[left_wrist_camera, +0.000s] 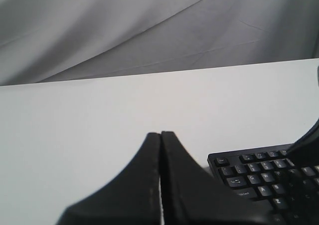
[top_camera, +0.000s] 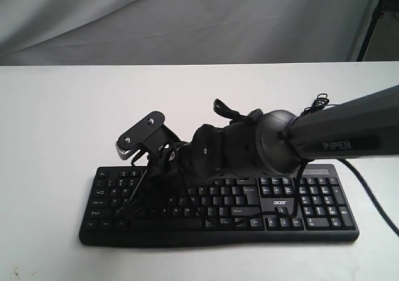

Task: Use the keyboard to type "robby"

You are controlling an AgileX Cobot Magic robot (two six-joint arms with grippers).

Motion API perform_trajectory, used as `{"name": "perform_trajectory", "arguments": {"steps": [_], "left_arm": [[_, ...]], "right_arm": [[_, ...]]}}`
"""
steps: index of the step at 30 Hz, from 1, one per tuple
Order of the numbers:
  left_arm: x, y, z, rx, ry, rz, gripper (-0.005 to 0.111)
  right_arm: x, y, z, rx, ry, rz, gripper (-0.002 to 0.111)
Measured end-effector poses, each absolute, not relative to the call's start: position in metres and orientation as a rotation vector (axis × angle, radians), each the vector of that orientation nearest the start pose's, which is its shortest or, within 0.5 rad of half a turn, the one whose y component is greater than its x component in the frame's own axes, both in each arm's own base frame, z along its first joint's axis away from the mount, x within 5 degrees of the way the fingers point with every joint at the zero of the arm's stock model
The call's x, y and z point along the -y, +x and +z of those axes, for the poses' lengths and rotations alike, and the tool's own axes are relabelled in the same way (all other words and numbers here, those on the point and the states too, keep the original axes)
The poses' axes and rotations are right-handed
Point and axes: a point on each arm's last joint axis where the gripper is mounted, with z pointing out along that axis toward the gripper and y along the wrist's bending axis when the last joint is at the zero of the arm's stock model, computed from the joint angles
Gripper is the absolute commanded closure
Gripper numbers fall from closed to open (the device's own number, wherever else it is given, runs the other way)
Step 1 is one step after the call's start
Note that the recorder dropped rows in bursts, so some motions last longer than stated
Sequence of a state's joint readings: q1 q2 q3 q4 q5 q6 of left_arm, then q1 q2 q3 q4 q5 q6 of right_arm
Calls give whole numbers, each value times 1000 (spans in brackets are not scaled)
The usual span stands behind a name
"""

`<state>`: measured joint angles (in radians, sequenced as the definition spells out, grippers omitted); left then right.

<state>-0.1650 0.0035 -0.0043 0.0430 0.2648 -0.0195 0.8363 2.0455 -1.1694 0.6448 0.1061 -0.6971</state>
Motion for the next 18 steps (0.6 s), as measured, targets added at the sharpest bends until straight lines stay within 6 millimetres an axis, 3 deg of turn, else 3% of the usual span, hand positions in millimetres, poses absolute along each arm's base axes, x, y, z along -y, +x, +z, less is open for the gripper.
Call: {"name": "perform_trajectory", "arguments": {"steps": [6,12,18], "left_arm": [[8,55,190,-1741,155,-95,107],[8,55,190,-1741,155,-95,107],[8,55,190,-1741,155,-95,107]], "right_arm": [[-278,259,158,-2208,-1011,417,108],[-237,259,153,-2290,-924,370,108],[-232,260,147,-2314,-917,356,108]]}}
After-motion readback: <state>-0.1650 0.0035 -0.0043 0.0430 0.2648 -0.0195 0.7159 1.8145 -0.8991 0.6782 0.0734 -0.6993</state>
